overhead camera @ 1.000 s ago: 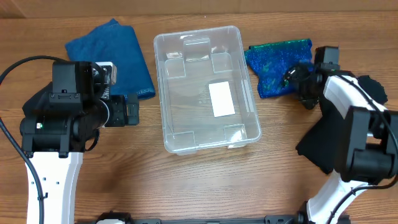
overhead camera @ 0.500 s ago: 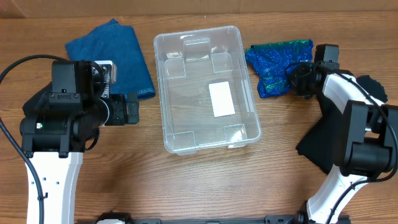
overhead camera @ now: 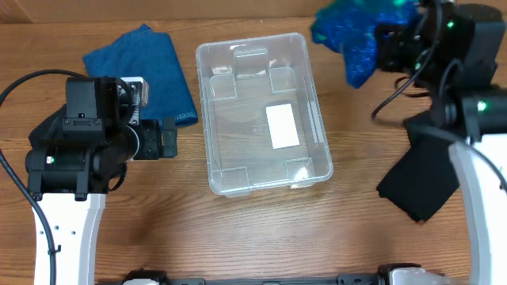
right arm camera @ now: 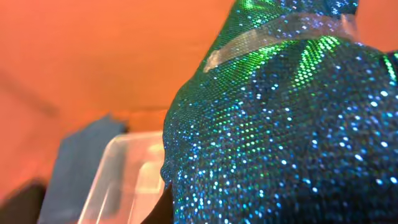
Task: Pack container
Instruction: 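Carry the sparkly fabric into the clear bin and release it, then grasp the black cloth on the right with the right gripper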
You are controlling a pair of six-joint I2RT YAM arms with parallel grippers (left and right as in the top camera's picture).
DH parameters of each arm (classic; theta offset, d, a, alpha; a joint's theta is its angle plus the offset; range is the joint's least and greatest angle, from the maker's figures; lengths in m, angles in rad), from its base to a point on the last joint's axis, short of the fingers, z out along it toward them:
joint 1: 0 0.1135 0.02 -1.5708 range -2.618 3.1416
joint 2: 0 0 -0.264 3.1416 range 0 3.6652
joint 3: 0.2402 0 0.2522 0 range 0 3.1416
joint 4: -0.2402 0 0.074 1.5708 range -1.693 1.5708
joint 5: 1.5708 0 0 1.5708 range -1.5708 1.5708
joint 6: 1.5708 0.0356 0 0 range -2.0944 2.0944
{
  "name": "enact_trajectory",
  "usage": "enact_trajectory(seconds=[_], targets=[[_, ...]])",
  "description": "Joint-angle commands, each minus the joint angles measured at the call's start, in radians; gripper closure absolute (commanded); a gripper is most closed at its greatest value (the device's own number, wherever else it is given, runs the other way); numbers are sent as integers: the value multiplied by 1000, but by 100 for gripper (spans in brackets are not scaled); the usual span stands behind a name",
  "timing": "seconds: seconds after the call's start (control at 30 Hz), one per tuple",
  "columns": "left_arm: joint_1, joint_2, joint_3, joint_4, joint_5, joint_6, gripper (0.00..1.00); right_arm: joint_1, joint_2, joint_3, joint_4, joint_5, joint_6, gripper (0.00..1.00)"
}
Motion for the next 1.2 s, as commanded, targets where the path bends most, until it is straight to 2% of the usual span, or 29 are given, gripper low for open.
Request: enact_trajectory(seconds=[0.0, 0.1, 0.2, 0.33, 0.47, 0.5, 0.53, 0.6, 0.7, 0.83, 0.87, 0.9, 0.97, 1.07, 1.13, 1.17], targets=[[-6, 2, 26, 3, 14, 15, 0, 165, 43, 10, -29, -19, -267, 96], [-6, 2, 26, 3, 14, 15, 0, 310, 155, 10, -31, -19, -423, 96], [-6, 2, 26, 3, 14, 15, 0, 379, 289, 10, -11, -19, -501, 96], [-6, 2, 26, 3, 14, 15, 0, 398, 443, 10, 39, -27, -506, 96], [-6, 2, 26, 3, 14, 15, 0, 398, 513, 10, 79, -45, -534, 96], [-6, 2, 26, 3, 14, 15, 0, 397, 519, 10, 92, 9, -505, 83], [-6, 2, 26, 3, 14, 15, 0, 392, 520, 10, 115, 137, -428, 0], [-6, 2, 26, 3, 14, 15, 0, 388, 504, 23, 121, 298, -351, 0], [-6, 2, 26, 3, 15, 14, 0, 391, 394, 87, 61, 533, -327, 0], [-6, 2, 26, 3, 14, 14, 0, 354, 189, 98, 6, 769, -87, 0], [-6, 2, 26, 3, 14, 15, 0, 303, 105, 98, -85, 797, 70, 0], [-6, 2, 26, 4, 14, 15, 0, 210, 21, 98, -243, 792, 302, 0], [-6, 2, 26, 4, 14, 15, 0, 85, -40, 98, -414, 751, 472, 0], [-6, 2, 26, 4, 14, 15, 0, -219, -79, 80, -623, 606, 525, 0], [-6, 2, 26, 4, 14, 15, 0, -463, -77, -35, -648, 512, 500, 0], [-6, 2, 26, 4, 14, 15, 0, -528, -77, -92, -636, 468, 481, 0]])
